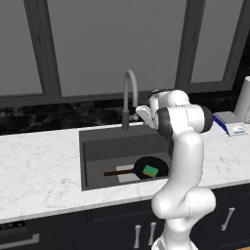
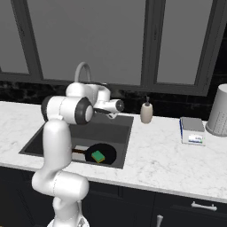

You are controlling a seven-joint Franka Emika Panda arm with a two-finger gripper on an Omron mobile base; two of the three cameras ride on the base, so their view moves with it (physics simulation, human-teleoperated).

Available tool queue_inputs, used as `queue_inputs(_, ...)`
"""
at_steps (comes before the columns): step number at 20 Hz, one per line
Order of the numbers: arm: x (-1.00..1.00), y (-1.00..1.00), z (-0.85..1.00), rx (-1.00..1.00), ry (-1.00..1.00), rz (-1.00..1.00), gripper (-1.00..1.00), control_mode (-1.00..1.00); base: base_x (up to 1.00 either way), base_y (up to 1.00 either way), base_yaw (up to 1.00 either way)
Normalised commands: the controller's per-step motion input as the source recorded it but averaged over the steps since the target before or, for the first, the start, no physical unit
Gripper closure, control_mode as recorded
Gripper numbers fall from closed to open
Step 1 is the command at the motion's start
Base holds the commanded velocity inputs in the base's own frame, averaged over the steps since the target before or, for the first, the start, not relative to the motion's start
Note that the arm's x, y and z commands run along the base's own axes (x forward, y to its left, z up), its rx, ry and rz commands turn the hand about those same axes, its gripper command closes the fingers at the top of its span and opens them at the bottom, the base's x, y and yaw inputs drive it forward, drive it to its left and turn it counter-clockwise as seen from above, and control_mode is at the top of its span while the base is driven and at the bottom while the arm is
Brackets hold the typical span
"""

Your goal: Pick the pan and sponge and place them into the sink. Then turn on the water.

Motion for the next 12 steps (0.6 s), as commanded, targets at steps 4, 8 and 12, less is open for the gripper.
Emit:
queue_inputs(4,0.32,0.12,-0.14,0.0,0.0,0.0,-1.0,-1.0,0.0,0.0,0.0)
queue_inputs(8,0.4,0.0,-0.15,0.0,0.0,-0.01,-1.0,-1.0,0.0,0.0,0.0)
queue_inputs(12,0.39,0.0,-0.18,0.0,0.0,-0.01,-1.0,-1.0,0.0,0.0,0.0)
